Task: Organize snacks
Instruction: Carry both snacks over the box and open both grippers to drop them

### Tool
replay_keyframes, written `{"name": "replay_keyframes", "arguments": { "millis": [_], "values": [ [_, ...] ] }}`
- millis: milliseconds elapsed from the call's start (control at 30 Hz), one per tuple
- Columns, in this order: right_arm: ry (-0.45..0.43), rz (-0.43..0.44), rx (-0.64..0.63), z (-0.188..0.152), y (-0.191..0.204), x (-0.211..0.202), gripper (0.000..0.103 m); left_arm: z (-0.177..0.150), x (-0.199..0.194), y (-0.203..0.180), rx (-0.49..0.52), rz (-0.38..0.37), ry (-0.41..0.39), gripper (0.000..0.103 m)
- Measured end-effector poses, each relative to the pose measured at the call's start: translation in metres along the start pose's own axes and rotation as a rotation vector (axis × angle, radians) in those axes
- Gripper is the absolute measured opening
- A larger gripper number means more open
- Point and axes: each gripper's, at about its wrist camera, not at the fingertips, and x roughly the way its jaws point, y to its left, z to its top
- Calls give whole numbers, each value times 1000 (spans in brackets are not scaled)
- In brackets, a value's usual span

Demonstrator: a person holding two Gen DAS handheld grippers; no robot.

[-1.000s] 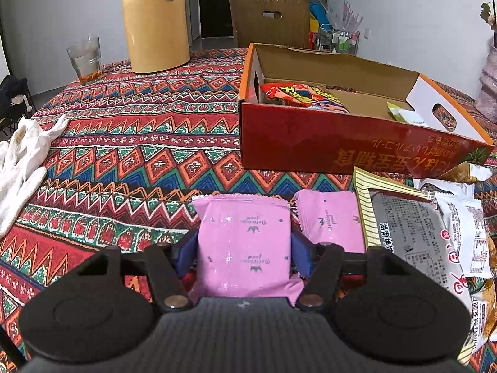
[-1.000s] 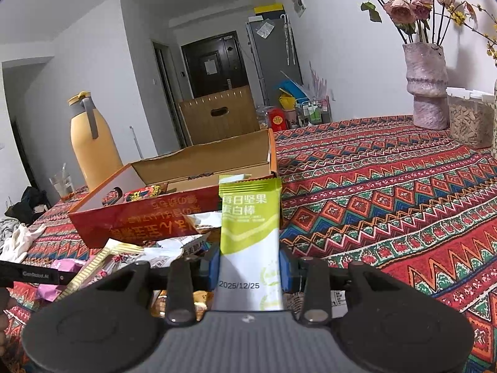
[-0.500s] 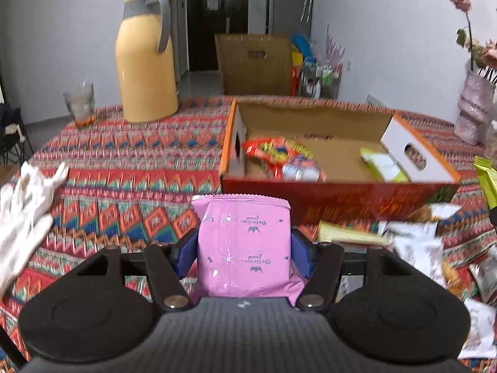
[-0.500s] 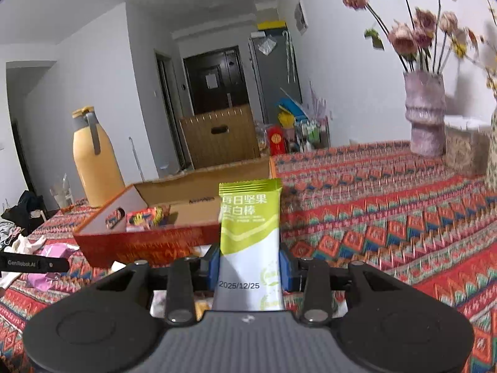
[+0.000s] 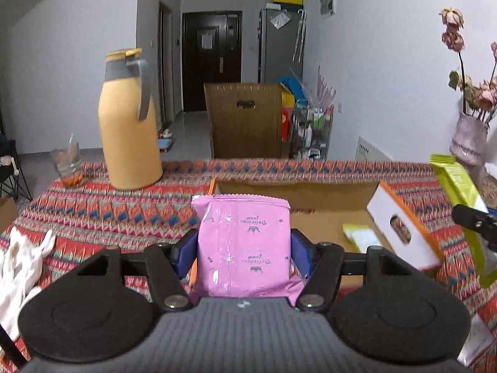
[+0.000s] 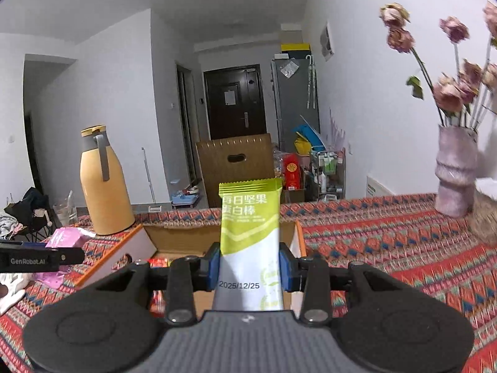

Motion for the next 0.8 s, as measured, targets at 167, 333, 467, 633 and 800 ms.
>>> {"name": "replay_keyframes", "arguments": {
  "millis": [167, 333, 467, 633, 800],
  "values": [
    [11, 5, -15, 16, 9, 33, 36, 22, 19, -7, -20, 20, -27, 63],
    [41, 9, -9, 18, 14, 66, 36, 28, 40, -8, -50, 58, -49, 63],
    [49, -14, -17, 7, 15, 84, 36, 18, 60, -5, -63, 67, -30, 63],
    [54, -24, -24, -3, 11, 92, 36, 0, 71, -5, -49, 69, -24, 63],
    [91, -16, -9, -11, 11, 105, 36, -8, 78, -6, -44, 46, -15, 63]
  ]
}}
